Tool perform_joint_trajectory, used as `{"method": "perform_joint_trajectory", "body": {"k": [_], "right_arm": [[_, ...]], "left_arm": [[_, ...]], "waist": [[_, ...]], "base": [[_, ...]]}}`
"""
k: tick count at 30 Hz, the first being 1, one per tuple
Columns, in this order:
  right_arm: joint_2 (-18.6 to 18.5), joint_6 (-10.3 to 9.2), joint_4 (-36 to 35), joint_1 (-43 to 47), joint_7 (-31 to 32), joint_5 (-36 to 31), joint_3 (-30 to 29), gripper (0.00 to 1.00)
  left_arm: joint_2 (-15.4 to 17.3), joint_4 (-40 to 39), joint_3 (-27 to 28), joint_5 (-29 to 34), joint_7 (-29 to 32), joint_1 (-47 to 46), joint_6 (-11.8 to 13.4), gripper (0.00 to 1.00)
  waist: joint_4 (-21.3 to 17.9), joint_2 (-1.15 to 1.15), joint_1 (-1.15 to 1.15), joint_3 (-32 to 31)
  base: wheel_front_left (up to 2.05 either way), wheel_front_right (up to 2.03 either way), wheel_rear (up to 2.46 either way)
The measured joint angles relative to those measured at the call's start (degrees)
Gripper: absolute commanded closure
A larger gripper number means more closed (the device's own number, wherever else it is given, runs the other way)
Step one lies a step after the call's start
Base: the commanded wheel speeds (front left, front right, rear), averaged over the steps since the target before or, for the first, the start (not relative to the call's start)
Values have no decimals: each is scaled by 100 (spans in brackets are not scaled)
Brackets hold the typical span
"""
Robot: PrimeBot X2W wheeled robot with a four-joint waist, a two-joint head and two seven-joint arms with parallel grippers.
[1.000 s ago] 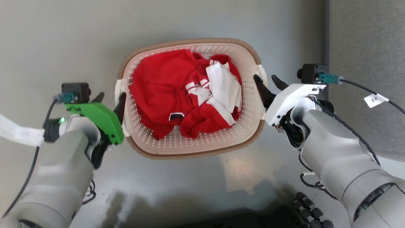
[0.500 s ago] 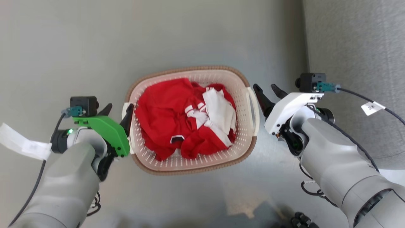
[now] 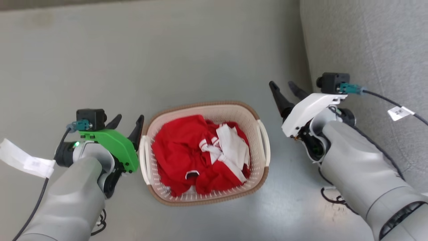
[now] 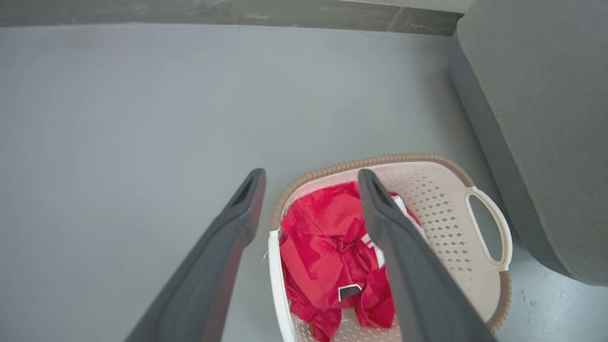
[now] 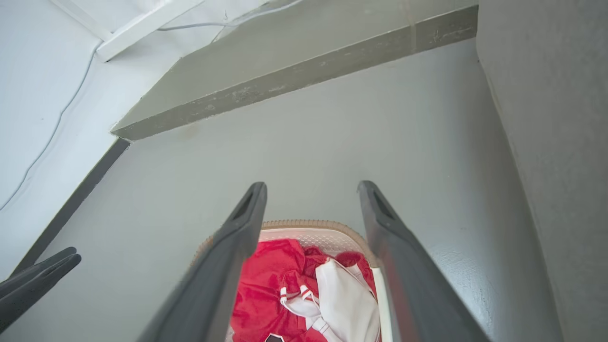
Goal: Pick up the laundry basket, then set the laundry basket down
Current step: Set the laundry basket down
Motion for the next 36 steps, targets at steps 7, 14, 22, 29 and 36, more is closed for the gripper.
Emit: {"method": "perform_joint_trajectory", "body": {"k": [7,14,22,29,36], "right_arm": [[-197,-1,-377,313,-13,-430,-260,0],[-358,-115,-793,651,-16,-792,-611,0],[-508,-307,-1436,1277,-18,-1171,-1152,0],[-597,-528,-2249,1730,-19,-1744,-1589,0],[-637,-724,-2822,2074,-24,-2116,-2011,0]], "left_arm": [[75,-388,483,287,0,127,0,0],[108,-784,926,615,0,505,2,0],[146,-1446,1523,1078,0,1020,174,0],[199,-2220,2138,1584,-1,1508,435,0],[170,-2866,2583,1986,-1,1924,603,0]], "waist": [[45,0,0,-547],[94,0,0,-1019],[128,0,0,-1635],[145,0,0,-2128],[154,0,0,-2333]], "base": [[0,0,0],[0,0,0],[0,0,0],[0,0,0],[0,0,0]]}}
